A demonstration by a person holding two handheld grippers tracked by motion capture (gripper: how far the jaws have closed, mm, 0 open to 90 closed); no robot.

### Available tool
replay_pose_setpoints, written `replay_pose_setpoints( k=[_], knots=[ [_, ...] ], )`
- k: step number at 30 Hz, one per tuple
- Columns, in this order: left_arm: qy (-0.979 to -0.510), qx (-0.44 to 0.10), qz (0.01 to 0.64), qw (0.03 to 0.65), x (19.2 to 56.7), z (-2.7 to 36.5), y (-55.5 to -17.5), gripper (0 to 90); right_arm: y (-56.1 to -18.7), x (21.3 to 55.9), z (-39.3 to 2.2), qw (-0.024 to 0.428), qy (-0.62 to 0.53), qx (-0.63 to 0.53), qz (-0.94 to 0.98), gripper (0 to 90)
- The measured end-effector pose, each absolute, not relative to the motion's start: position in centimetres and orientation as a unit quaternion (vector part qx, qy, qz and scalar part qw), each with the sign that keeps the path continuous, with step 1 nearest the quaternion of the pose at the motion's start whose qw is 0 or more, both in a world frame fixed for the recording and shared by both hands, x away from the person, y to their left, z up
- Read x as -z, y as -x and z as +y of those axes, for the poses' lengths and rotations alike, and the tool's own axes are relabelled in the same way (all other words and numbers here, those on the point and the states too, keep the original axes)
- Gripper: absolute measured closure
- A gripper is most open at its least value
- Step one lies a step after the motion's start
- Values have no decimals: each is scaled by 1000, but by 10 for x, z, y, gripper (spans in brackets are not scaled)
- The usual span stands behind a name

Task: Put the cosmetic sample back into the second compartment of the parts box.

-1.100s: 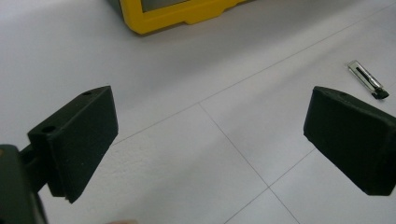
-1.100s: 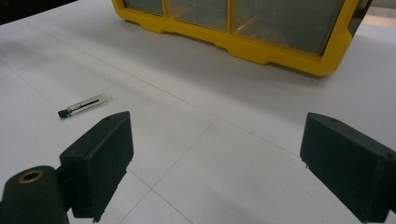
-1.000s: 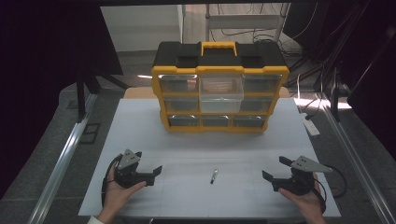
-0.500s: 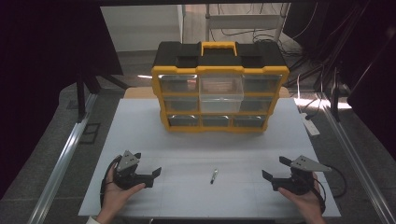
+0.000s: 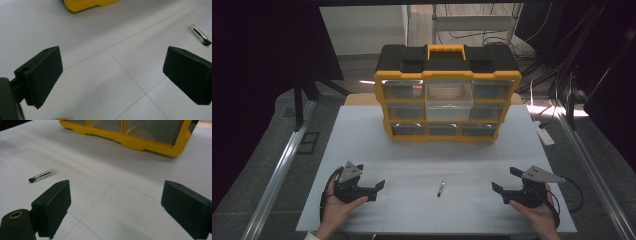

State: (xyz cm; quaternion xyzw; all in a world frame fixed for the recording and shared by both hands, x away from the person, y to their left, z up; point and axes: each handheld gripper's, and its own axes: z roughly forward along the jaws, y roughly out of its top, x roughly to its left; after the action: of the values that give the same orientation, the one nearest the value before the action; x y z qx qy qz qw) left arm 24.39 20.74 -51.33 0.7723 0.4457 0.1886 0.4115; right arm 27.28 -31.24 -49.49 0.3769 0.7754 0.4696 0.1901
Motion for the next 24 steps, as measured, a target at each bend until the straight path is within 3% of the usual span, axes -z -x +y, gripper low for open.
replay_pose_setpoints(
  k=[24],
  knots=[
    [-777, -181, 441, 411, 516, 205, -247, 32, -280, 481, -288, 174, -341, -467, 797, 92]
  ],
)
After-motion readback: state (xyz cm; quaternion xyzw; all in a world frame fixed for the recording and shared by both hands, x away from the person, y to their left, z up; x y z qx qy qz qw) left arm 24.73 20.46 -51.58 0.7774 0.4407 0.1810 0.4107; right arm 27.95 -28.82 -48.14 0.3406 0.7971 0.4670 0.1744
